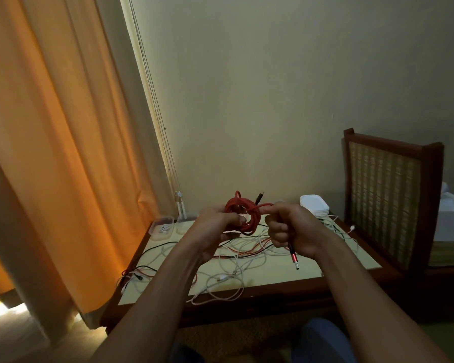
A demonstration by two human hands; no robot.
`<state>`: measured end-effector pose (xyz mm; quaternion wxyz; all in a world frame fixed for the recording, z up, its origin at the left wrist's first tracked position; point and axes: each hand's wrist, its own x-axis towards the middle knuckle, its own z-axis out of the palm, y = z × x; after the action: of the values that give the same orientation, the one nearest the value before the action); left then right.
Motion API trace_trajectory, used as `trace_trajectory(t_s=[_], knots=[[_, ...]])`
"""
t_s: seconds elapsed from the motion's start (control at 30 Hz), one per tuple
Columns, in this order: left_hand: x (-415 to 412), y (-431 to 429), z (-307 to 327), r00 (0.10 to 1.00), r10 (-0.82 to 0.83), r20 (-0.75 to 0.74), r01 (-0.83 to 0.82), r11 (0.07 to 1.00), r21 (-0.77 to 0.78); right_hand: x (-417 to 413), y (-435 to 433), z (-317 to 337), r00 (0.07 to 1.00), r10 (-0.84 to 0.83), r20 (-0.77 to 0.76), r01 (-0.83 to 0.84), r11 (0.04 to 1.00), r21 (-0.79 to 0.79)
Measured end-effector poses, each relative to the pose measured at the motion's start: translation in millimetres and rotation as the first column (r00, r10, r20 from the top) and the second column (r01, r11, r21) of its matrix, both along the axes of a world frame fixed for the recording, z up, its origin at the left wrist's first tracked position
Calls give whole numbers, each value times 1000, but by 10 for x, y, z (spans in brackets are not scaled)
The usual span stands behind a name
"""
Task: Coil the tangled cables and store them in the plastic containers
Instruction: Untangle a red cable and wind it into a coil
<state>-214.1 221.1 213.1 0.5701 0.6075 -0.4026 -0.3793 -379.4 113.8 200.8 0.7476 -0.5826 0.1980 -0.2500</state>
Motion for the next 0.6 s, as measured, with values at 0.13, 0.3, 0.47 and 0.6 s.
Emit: trace_trajectory(t_s=[0.13,0.3,0.47,0.6], knots=[[72,27,85,997,-70,43,68,997,36,-18,-93,-20,999,-27,-22,26,1000,-15],[113,57,141,992,-86,94,78,994,80,-62,-157,-41,994,104,21,-104,994,14],[134,74,160,998,-38,54,36,999,34,-123,-155,-90,975,206,80,-192,969,-156],[162,74,148,998,-50,31,50,999,22,-154,-127,-96,983,170,70,-147,956,-256]])
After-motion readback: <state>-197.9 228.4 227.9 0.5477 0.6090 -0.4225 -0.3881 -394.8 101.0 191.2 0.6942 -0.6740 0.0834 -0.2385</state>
